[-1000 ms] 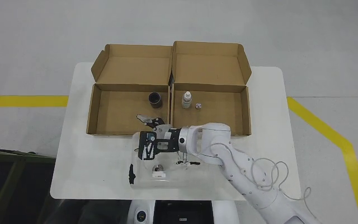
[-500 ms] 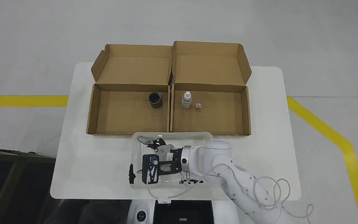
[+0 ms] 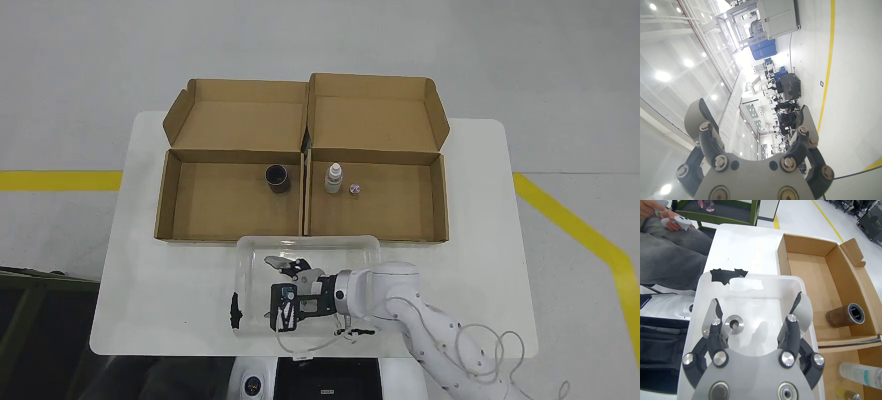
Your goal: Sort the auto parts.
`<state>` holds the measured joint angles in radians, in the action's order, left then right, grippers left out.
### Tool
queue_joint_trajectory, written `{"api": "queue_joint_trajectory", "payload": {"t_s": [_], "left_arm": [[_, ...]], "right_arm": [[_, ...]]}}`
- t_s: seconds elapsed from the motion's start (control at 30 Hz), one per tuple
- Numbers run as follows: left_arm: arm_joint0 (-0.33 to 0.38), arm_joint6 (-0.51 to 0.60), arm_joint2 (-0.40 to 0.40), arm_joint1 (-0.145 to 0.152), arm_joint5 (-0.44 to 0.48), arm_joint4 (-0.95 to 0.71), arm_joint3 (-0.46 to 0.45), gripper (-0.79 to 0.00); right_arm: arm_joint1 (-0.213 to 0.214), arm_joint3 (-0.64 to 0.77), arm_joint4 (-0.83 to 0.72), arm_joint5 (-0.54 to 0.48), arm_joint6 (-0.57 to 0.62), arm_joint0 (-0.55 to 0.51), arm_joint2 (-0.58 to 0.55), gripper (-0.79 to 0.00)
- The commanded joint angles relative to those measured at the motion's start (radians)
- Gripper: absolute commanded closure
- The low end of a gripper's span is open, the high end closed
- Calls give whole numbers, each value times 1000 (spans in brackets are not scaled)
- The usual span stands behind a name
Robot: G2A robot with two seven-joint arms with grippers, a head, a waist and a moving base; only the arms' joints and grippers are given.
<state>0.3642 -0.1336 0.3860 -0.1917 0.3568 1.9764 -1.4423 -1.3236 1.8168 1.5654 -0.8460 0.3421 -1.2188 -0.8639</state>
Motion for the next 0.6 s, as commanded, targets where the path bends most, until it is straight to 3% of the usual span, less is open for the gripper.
{"api": "queue_joint_trajectory", "payload": {"t_s": [0.0, 0.57], "left_arm": [[0, 0, 0, 0, 0, 0, 0, -785], [0, 0, 0, 0, 0, 0, 0, -785]], "right_arm": [[3, -8, 4, -4, 2, -5, 2, -637], [9, -95, 25, 3, 23, 19, 44, -603]]}}
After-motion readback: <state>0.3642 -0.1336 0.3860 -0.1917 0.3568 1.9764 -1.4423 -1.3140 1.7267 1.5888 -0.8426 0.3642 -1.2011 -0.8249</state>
